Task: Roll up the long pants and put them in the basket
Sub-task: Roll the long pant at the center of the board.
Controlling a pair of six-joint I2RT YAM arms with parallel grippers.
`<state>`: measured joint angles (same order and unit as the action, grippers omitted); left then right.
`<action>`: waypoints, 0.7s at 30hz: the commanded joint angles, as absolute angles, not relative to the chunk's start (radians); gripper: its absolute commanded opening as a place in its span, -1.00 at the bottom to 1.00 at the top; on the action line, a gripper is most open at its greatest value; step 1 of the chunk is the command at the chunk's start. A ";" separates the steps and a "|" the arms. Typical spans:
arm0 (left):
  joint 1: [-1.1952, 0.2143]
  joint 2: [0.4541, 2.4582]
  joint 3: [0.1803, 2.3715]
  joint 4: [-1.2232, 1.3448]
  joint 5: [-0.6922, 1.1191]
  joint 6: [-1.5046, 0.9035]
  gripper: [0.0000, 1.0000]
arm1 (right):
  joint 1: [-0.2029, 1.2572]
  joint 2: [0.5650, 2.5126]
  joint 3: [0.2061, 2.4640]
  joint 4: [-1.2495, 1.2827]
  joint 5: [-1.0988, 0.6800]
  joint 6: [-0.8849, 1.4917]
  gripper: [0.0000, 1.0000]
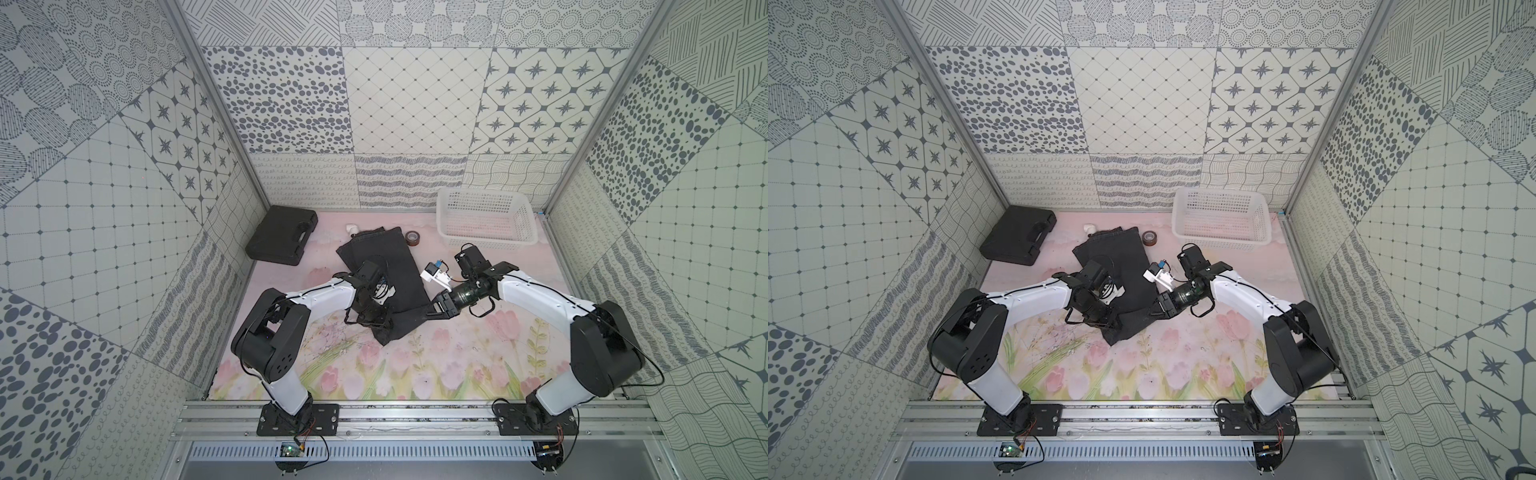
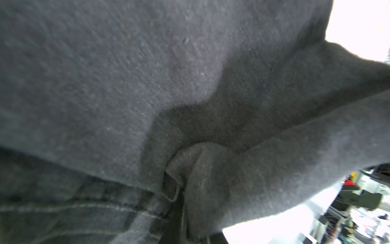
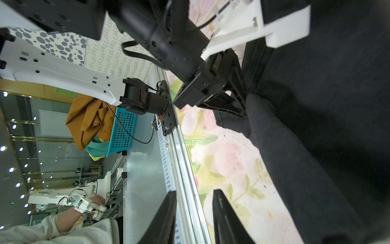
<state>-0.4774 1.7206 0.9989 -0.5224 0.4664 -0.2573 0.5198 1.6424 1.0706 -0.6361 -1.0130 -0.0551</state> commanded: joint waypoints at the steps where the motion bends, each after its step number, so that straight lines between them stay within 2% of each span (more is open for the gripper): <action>1: -0.458 1.748 1.026 -0.515 0.537 -0.272 -1.00 | 0.523 1.776 1.095 -0.495 -0.968 0.045 -0.64; 4: -0.444 1.757 1.031 -0.516 0.538 -0.261 -1.00 | 0.513 1.854 1.126 -0.482 -0.884 0.076 -0.70; 9: -0.422 1.751 1.046 -0.544 0.520 -0.231 -1.00 | 0.433 1.988 1.198 -0.435 -0.692 0.204 -0.67; 12: -0.421 1.725 1.065 -0.629 0.440 -0.188 -0.80 | 0.407 2.064 1.276 -0.435 -0.661 0.285 -0.67; 13: -0.423 1.711 1.070 -0.663 0.396 -0.170 -0.62 | 0.408 2.086 1.301 -0.447 -0.667 0.293 -0.66; 17: -0.430 1.613 1.079 -0.761 0.252 -0.114 -0.30 | 0.440 2.143 1.358 -0.525 -0.630 0.271 -0.69; 19: -0.459 1.559 1.090 -0.787 0.204 -0.088 -0.27 | 0.455 2.148 1.345 -0.534 -0.620 0.259 -0.69; 21: -0.549 1.494 1.100 -0.790 0.104 -0.047 -0.26 | 0.465 2.152 1.327 -0.534 -0.613 0.257 -0.69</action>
